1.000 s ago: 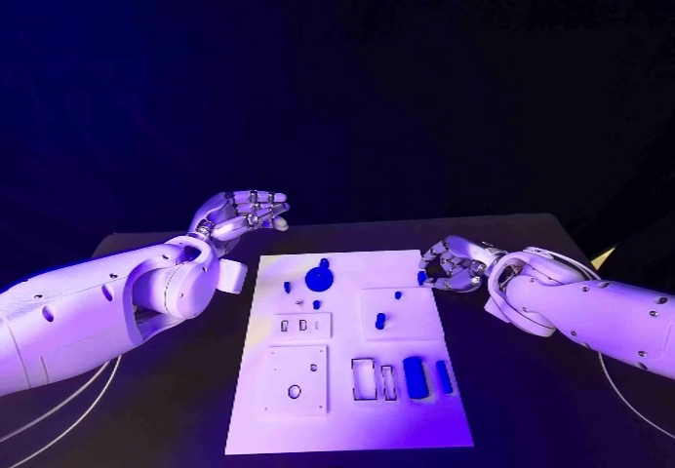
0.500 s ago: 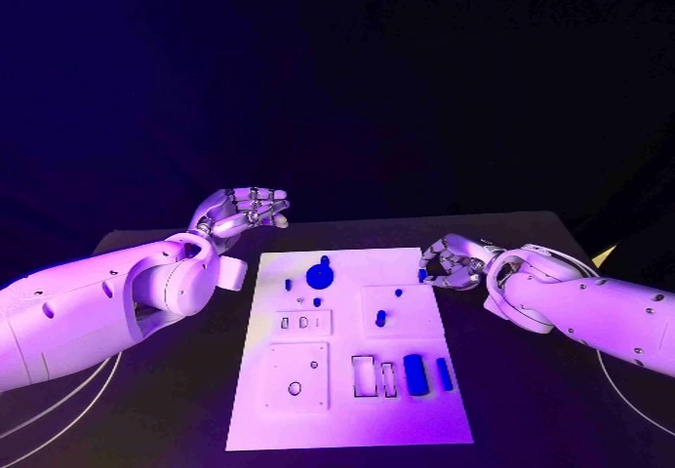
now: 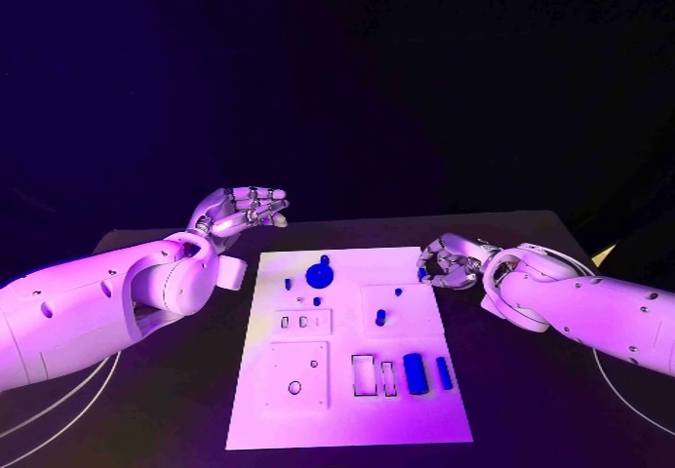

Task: Assemble the parts on the task board

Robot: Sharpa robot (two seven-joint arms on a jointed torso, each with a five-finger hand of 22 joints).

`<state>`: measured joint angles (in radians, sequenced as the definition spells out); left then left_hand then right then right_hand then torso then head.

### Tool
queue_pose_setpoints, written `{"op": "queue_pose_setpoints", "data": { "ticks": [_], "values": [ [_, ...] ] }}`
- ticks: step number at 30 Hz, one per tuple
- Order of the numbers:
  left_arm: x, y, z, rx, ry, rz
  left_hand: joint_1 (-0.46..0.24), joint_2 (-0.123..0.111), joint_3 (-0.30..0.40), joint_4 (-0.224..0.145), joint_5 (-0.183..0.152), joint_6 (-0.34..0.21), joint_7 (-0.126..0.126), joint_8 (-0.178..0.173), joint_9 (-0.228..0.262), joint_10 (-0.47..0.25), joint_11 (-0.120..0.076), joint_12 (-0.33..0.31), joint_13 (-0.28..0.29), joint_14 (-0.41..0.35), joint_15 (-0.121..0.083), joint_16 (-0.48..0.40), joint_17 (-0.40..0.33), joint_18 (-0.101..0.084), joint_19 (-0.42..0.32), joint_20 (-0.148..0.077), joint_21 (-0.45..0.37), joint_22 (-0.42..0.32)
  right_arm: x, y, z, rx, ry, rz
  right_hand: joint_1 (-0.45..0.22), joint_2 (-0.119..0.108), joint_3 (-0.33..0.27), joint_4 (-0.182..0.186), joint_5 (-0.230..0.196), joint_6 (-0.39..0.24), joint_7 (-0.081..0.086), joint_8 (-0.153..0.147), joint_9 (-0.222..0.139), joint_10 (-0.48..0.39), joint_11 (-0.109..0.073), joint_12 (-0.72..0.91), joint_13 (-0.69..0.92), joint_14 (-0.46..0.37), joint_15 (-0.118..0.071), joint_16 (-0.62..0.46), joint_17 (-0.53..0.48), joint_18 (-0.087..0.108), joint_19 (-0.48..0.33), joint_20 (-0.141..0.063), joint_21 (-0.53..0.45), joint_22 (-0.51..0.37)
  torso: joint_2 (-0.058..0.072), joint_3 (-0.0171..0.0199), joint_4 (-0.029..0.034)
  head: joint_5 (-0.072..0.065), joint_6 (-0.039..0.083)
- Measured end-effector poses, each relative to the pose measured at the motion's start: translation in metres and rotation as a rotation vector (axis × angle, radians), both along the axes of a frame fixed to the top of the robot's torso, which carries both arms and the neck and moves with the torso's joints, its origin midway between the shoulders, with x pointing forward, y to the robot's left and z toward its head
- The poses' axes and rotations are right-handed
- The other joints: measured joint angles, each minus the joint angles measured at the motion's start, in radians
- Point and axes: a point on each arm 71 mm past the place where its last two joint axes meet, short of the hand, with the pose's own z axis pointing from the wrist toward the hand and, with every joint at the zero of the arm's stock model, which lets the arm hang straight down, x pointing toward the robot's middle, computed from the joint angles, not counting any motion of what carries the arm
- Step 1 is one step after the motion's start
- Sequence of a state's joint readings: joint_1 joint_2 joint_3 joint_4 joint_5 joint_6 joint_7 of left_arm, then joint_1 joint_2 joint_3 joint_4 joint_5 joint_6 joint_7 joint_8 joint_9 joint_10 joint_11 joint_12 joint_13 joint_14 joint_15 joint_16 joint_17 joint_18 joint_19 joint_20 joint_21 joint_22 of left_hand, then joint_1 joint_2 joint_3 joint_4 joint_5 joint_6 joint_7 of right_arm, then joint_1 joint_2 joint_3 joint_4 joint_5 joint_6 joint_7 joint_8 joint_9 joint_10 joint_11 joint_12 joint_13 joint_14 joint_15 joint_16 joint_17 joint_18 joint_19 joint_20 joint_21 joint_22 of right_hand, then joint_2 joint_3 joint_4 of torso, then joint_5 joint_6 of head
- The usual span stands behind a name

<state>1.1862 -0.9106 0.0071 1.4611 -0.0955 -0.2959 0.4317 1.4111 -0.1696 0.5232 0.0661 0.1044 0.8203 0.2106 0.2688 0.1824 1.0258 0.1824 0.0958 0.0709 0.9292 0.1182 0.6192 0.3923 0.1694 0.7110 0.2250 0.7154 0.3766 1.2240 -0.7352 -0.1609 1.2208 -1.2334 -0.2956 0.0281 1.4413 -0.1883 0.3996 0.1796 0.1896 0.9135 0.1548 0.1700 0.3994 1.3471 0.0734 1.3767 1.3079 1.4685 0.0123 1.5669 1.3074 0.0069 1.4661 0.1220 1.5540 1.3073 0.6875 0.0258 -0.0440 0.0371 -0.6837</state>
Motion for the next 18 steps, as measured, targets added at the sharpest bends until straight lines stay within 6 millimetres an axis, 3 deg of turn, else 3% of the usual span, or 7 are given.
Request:
{"op": "queue_pose_setpoints", "data": {
  "ticks": [7,18],
  "values": [
    [0.0,0.0,0.0,0.001,0.0,0.0,0.0,0.0,0.0,0.0,0.0,0.0,0.0,0.0,0.0,0.0,0.0,0.0,0.0,0.0,0.0,0.0,0.0,0.0,0.0,0.0,0.0,0.0,0.0006,0.0005,-0.001,-0.002,0.002,-0.002,0.0,0.0,0.014,0.0,0.0,0.011,-0.006,0.004,0.0,0.004,-0.004,0.0,0.0,-0.004,-0.004,0.0,0.0,0.0,0.0,-0.008,0.004,0.001,0.0,0.0004,-0.0003,0.0,-0.001],
    [0.0001,0.0005,-0.0001,0.002,0.0,0.001,0.0,0.0,0.0,0.0,0.0,0.0,0.0,0.0,0.0,0.0,0.0,0.0,0.0,0.0,0.0,0.0,0.0,0.0,0.0,0.0,0.0,0.0,0.0017,0.0015,-0.0014,-0.005,0.003,-0.006,-0.016,0.015,0.044,-0.009,0.0,0.055,-0.023,0.043,0.008,0.016,-0.016,0.005,0.0,-0.004,-0.018,0.0,0.0,0.0,0.0,-0.015,0.009,0.001,0.0,0.001,0.0001,0.003,-0.003]
  ]
}}
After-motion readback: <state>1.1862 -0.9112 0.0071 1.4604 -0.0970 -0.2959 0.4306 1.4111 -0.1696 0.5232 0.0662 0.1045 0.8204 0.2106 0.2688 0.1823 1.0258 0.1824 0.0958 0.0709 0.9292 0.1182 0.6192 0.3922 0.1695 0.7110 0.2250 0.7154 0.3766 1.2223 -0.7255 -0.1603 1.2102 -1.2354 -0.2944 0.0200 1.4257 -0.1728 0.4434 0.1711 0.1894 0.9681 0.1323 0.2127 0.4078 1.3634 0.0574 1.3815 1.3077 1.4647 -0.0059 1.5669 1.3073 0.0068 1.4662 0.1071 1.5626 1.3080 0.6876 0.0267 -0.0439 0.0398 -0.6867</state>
